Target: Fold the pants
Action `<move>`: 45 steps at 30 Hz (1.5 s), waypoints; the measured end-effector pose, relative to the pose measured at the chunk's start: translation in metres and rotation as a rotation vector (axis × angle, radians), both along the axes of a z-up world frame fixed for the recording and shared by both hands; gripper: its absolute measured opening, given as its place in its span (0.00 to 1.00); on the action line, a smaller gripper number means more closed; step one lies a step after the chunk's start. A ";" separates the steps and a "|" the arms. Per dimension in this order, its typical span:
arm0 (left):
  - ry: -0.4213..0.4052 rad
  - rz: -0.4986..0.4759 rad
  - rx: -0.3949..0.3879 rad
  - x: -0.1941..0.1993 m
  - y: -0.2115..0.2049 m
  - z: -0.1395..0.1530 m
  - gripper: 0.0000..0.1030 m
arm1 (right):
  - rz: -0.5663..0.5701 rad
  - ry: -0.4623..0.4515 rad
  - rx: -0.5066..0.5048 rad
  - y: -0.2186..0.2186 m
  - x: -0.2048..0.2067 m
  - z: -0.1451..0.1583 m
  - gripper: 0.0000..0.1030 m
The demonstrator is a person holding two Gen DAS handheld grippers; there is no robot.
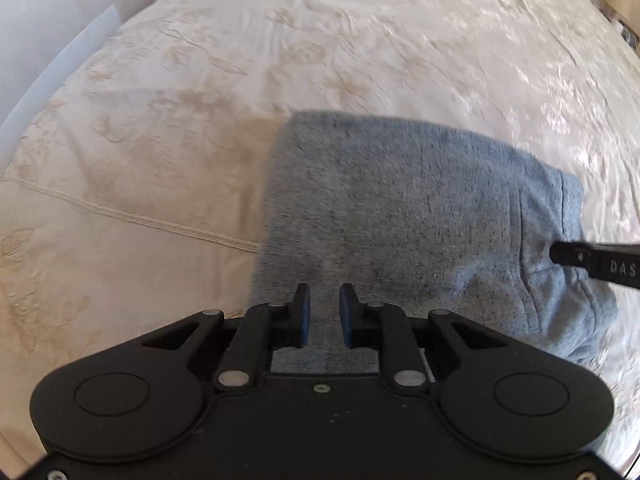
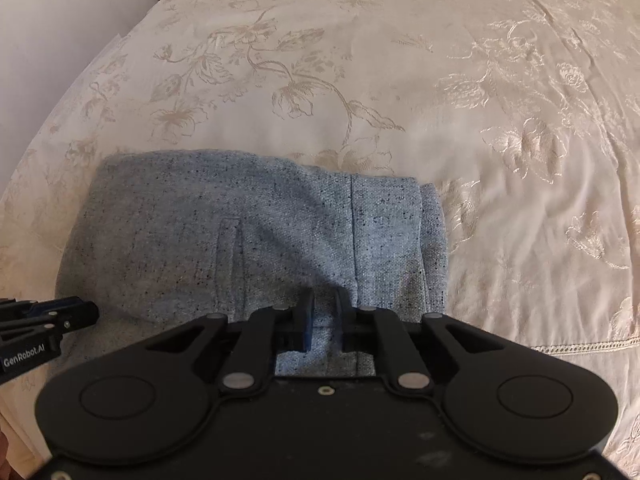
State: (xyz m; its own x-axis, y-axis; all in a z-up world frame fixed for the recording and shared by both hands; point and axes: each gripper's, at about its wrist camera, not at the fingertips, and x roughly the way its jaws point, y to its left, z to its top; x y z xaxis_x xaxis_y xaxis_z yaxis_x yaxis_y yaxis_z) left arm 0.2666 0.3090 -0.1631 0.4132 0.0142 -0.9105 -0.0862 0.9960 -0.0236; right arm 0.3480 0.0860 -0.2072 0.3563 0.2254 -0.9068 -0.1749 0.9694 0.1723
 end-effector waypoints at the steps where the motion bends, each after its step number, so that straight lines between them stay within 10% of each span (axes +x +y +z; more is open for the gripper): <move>1: -0.012 0.011 -0.005 -0.005 0.003 0.007 0.26 | -0.006 -0.013 -0.003 0.000 -0.005 0.006 0.25; 17: -0.057 0.035 0.006 -0.073 -0.013 0.066 0.31 | -0.076 -0.209 0.059 -0.004 -0.134 0.111 0.37; 45: -0.152 0.048 0.079 -0.148 -0.089 0.112 0.44 | -0.076 -0.281 0.095 -0.052 -0.216 0.165 0.39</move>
